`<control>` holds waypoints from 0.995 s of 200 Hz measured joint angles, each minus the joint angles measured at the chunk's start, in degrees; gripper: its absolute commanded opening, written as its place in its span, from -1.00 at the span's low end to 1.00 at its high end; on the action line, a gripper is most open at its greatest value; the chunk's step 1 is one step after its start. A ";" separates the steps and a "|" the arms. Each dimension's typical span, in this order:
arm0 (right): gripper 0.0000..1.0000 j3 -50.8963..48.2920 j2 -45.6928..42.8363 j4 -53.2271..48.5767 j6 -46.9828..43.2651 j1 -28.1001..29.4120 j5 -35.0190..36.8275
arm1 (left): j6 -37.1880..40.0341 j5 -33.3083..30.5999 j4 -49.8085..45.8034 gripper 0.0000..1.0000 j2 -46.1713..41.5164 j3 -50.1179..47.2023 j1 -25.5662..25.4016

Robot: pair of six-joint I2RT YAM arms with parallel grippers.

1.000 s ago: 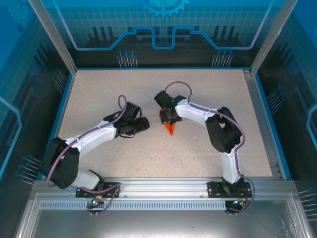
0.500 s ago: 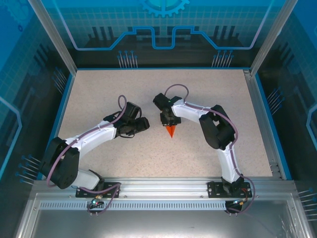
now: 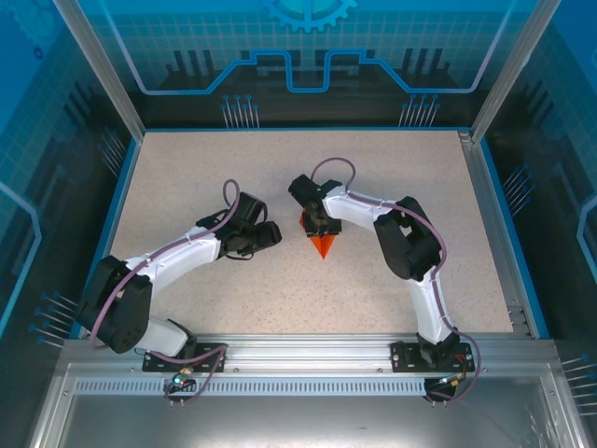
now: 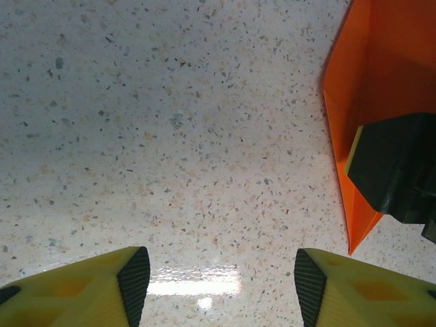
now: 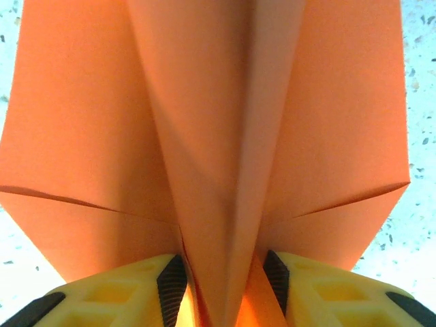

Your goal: Fold a paper plane with a square sheet of paper (pick it up from the middle)

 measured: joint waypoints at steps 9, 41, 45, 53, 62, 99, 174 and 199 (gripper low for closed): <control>0.00 -0.02 0.00 -0.09 0.37 -0.02 0.02 | 0.00 0.00 0.00 0.24 0.00 0.00 0.04; -0.01 -0.02 0.00 -0.11 0.98 -0.15 0.04 | 0.00 0.00 0.00 0.23 0.00 0.00 0.07; -0.01 -0.02 0.00 -0.11 0.96 -0.15 0.02 | 0.00 0.00 0.00 0.24 0.00 0.00 0.07; 0.00 -0.02 0.00 -0.11 0.96 -0.15 -0.02 | 0.00 0.00 0.00 0.23 0.00 0.00 0.07; 0.01 -0.02 0.00 -0.11 0.94 -0.15 -0.02 | 0.00 0.00 0.00 0.24 0.00 0.00 0.07; 0.08 -0.02 -0.35 -0.09 0.28 -0.24 -0.02 | 0.00 0.00 0.00 0.24 -0.02 0.00 0.07; 0.27 -0.02 -4.76 0.04 -1.92 -0.26 -1.14 | 0.02 -0.50 -0.48 0.24 -0.70 0.00 0.09; 0.28 -0.02 -7.21 -0.15 -2.34 -0.26 -0.96 | 0.07 -0.87 -0.55 0.26 -0.90 0.00 0.09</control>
